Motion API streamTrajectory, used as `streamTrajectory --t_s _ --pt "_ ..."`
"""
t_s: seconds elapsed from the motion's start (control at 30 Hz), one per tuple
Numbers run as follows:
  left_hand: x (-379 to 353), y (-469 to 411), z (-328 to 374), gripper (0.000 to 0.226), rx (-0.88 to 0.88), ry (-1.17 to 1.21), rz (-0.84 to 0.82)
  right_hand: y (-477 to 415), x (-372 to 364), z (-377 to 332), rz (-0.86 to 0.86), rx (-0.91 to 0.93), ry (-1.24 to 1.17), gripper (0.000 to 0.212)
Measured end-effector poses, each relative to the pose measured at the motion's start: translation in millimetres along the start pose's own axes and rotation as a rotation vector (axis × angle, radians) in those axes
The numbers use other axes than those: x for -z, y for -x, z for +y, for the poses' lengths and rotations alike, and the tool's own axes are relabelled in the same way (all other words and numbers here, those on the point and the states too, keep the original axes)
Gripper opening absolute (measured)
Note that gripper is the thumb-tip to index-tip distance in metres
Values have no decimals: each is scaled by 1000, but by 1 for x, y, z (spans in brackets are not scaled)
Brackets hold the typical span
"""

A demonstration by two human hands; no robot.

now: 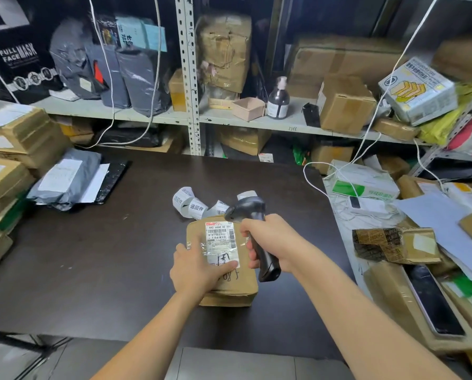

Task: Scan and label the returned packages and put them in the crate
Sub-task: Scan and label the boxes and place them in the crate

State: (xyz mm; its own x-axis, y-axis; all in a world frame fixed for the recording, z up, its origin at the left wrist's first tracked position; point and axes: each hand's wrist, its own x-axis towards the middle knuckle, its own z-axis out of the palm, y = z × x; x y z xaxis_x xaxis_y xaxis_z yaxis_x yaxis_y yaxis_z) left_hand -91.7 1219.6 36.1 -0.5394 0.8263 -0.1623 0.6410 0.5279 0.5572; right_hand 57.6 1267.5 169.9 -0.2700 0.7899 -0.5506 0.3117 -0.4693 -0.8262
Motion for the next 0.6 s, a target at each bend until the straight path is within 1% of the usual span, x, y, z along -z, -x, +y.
streamTrajectory --t_s 0.47,0.53,0.6 --pt "-1 -2 -5 107 -32 -4 -17 8 -5 2 42 13 -1 9" --pt "-1 -2 -6 106 -32 0 -18 4 -4 5 52 24 -15 10" --pt "-1 -2 -6 106 -30 0 -22 -3 1 12 117 30 20 18"
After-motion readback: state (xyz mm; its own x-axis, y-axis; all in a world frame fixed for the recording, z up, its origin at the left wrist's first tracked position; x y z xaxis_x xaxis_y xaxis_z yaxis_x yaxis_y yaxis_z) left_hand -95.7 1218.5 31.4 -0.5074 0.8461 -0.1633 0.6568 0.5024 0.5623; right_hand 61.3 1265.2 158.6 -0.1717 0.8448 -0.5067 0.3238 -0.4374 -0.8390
